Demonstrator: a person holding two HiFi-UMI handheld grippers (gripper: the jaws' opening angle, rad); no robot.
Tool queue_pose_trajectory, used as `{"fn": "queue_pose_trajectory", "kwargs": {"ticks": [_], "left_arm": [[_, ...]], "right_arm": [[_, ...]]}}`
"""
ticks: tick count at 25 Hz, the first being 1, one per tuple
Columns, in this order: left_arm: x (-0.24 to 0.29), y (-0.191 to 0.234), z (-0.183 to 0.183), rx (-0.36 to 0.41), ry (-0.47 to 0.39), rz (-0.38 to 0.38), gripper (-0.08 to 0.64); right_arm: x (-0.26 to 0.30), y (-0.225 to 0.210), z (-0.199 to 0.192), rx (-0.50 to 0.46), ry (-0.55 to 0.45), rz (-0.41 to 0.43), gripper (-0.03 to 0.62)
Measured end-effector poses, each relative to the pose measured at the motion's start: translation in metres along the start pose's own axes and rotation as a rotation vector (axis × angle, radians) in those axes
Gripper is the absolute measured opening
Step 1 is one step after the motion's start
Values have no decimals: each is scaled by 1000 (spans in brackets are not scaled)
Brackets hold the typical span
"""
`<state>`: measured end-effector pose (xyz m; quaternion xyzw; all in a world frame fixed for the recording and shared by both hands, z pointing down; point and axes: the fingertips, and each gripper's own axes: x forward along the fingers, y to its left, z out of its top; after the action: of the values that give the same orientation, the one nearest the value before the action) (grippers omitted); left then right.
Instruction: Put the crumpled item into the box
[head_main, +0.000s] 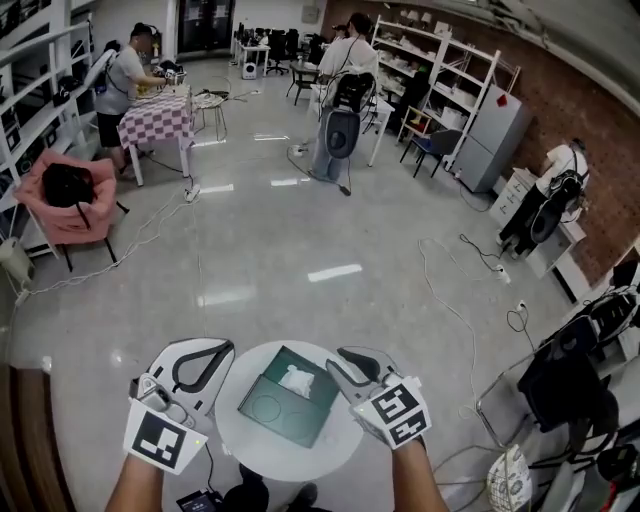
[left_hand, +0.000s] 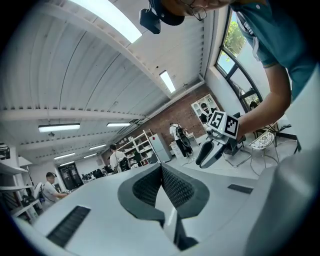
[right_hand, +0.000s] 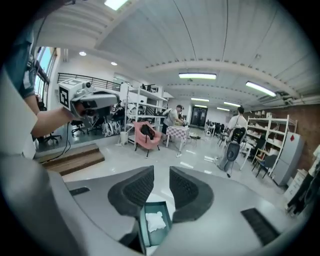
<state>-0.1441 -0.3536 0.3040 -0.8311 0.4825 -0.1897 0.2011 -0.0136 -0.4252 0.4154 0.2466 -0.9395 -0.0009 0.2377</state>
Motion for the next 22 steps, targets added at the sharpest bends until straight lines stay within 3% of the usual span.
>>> {"fn": "queue_pose_trajectory", "kwargs": {"ticks": [3,9,13,22], "left_arm": [[-14,-5,40,11,-24,5,18],[-34,-15,103,41,-79,5,18],[-38,-30,122,58,-113,11,18],[-56,-54,163,76,-151,32,18]], "right_arm": [[-51,8,47,-52,-101,-18,85],[-131,22,114,-173,-267,-43,71],[-168,32,129,-204,-325,-44,41],[-230,48,141,-260,-350,-74,38]]}}
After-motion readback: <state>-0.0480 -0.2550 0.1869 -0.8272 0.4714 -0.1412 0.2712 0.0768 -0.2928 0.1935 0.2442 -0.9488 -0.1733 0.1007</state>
